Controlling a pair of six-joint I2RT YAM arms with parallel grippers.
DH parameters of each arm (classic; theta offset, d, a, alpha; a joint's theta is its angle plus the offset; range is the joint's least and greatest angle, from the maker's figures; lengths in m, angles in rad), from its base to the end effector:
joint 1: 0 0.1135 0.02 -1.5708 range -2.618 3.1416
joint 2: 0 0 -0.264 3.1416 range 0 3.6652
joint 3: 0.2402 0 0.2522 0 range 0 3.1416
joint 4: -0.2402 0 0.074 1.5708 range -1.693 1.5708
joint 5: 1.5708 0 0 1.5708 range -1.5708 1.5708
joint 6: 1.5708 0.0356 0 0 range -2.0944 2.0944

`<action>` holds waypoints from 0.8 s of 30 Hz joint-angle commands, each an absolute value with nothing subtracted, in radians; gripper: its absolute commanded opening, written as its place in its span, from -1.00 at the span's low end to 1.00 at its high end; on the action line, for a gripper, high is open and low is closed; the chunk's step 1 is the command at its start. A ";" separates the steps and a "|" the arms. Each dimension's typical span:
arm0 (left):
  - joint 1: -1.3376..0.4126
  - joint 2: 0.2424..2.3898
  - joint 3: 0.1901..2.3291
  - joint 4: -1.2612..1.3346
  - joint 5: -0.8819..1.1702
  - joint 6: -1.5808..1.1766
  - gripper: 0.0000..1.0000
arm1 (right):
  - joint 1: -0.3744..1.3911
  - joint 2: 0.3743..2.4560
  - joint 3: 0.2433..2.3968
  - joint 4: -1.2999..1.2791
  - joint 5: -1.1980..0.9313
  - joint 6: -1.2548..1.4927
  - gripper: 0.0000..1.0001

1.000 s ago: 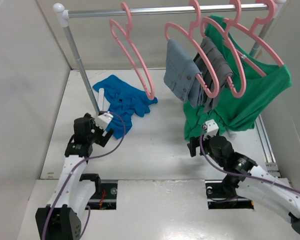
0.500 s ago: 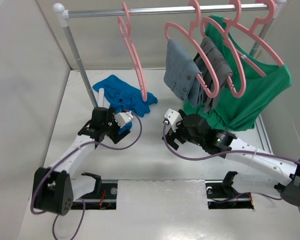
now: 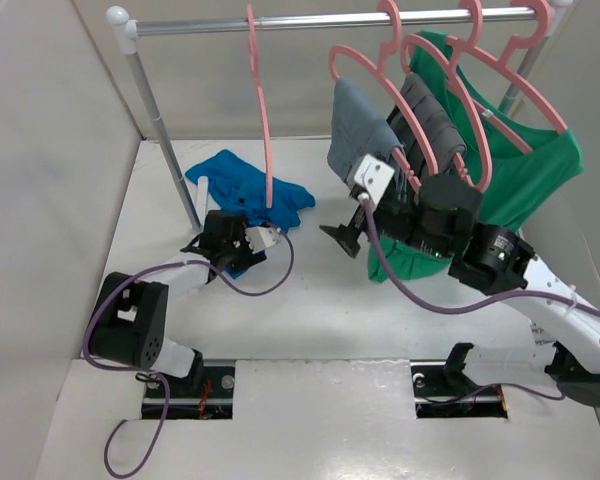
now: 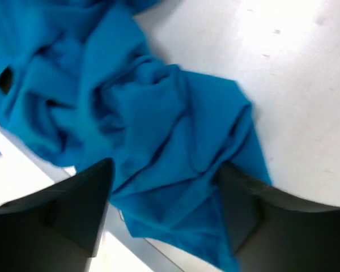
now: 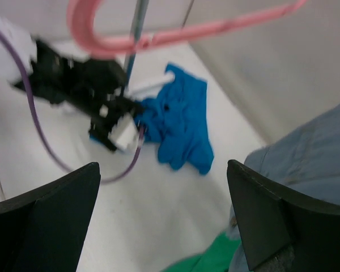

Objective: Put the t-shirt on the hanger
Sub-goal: Grab a hanger with the right arm

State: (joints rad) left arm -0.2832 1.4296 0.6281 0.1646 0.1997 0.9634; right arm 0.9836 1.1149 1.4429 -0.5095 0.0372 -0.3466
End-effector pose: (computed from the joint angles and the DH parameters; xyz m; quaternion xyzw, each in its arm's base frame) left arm 0.2706 -0.0861 0.1759 0.5551 0.6952 0.0655 0.4520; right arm 0.1253 0.1858 0.4665 -0.4647 0.6118 0.1868 0.6123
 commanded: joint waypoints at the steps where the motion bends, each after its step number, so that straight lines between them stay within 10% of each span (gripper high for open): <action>1: -0.311 1.439 0.594 0.218 0.195 1.052 0.30 | 0.992 1.169 1.592 -0.468 -0.006 -0.359 0.94; 6: -0.322 1.428 0.571 0.209 0.181 1.048 -1.00 | 0.992 1.288 1.809 -0.356 -0.006 -0.371 0.97; 21: -0.621 1.137 0.645 -0.474 0.267 1.222 -1.00 | 0.992 1.526 2.155 -0.149 0.130 -0.359 0.99; 24: -0.684 1.089 0.583 -0.390 0.267 1.175 -0.69 | 1.002 1.615 2.259 -0.149 0.146 -0.335 0.99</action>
